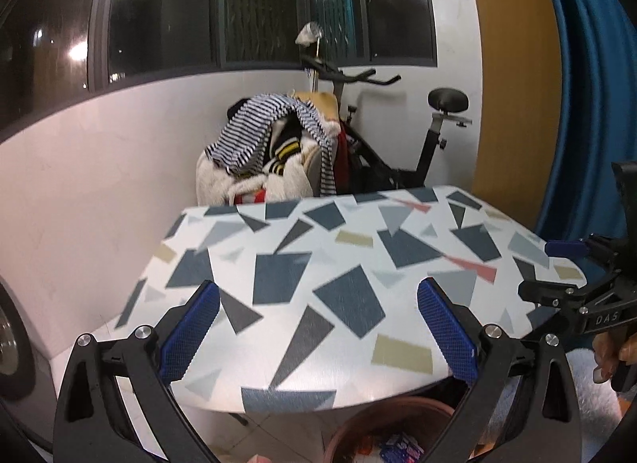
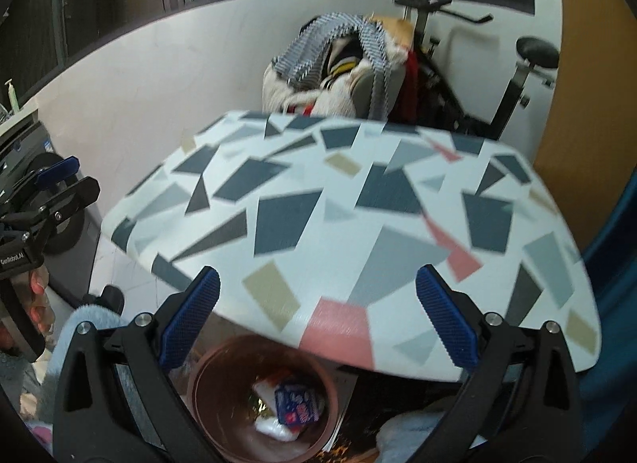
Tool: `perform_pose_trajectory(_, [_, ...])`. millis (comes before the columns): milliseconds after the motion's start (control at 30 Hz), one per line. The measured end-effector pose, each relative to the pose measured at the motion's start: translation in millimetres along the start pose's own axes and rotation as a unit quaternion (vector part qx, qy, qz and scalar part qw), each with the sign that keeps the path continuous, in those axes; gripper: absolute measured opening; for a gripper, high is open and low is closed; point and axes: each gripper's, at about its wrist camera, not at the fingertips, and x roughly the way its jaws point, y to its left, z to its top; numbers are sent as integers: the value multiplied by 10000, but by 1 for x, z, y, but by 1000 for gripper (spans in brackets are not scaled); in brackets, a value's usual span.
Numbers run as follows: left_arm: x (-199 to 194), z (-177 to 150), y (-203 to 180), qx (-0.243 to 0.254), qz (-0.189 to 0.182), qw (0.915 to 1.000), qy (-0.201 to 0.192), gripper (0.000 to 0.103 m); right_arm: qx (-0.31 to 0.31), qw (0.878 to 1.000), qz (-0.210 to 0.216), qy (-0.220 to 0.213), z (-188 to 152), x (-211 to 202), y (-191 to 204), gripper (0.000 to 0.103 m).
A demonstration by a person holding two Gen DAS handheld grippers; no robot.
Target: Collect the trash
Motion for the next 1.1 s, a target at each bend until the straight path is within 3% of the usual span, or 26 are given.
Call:
perform_pose_trajectory(400, [-25,31,-12,-30,9,9998,-220,97,-26,9988,-265,-417,30,-43,-12,97])
perform_pose_trajectory(1100, [-32,38,-22,81,69,9995,-286,97,85,9969,-359,-696,35,-71,-15,97])
